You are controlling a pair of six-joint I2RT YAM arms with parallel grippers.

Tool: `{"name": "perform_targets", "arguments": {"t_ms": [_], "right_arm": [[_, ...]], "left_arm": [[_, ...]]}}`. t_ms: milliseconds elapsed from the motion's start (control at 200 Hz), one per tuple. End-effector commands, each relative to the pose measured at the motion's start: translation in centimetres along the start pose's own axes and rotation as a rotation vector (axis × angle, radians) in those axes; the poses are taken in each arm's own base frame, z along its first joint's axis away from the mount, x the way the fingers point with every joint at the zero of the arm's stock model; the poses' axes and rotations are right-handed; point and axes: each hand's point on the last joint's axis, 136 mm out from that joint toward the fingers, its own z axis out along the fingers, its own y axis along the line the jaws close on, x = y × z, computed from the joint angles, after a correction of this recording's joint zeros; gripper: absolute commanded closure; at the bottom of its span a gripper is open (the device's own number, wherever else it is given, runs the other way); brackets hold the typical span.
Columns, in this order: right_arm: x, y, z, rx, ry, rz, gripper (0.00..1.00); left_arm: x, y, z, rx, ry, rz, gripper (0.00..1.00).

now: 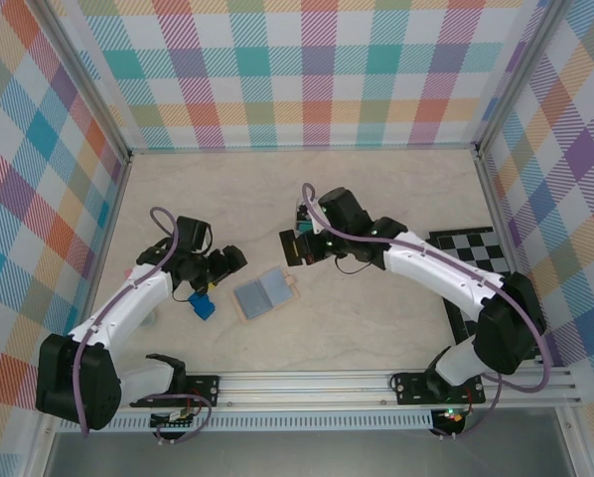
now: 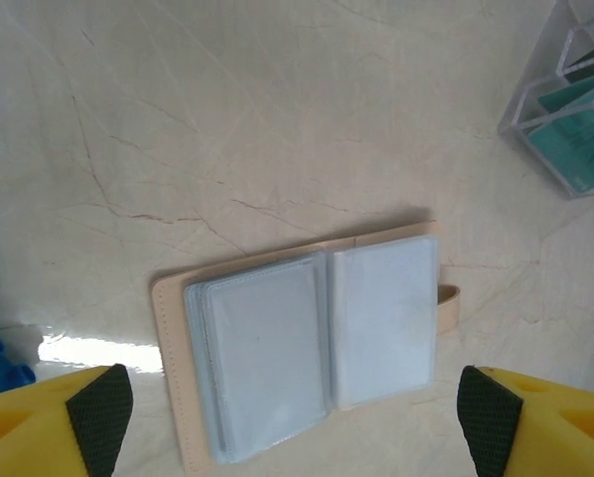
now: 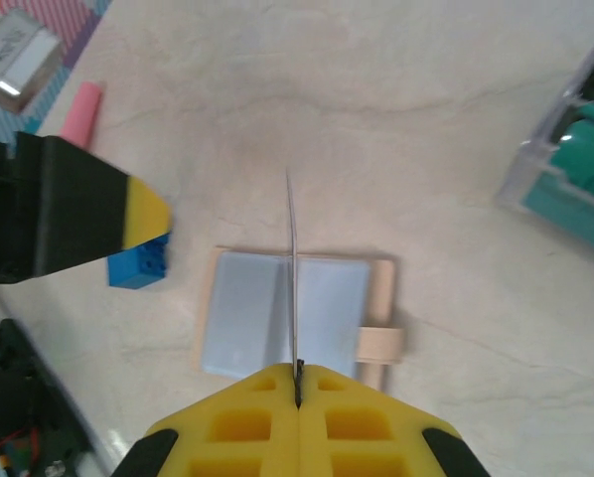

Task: Take the credit cards out of the card holder

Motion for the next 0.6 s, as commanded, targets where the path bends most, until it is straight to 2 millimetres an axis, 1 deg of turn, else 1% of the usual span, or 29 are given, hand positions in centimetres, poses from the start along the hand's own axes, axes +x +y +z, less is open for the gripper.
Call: {"name": "perform_targets", "arguments": {"t_ms": [0,95,160,240,275,435,525,595], "right_arm": [[-1.8,-2.0,-2.0,0.093,-0.043,-0.120,1.00],[-3.7,-4.0,-3.1,0.135,-0.098,-0.171,1.00],[-5.0,-5.2,-3.8,0.149,-0.129,-0.226,1.00],[-6.1,-6.1,-4.3,0.138,-0.153,-0.293,1.00],[-6.6,-6.5,-4.4,0.136,-0.156,-0.352,1.00],[-8.0,-6.7,-4.4,0.088,-0.190,-0.605,1.00],[-8.5,-6.3,-4.5,0.023,-0.186,-0.692,1.00],[-8.9,-6.3,-3.9,0.010,-0.169,-0.764,1.00]], "left_arm": [[0.0,0.7,-1.0,-0.047,-0.016,0.047,0.06],[0.0,0.6,-0.9,-0.038,-0.022,0.070,0.00],[-0.3,0.5,-0.7,-0.034,-0.027,0.083,0.00],[-0.5,0.2,-0.5,-0.029,-0.028,0.092,0.00],[-0.7,0.1,-0.4,-0.025,-0.030,0.093,0.00],[-0.5,-0.3,0.0,-0.013,-0.005,0.086,0.00],[-0.3,-0.3,0.0,-0.014,0.009,0.081,0.00],[-0.2,-0.7,-0.3,0.004,0.013,0.082,0.00]]}}
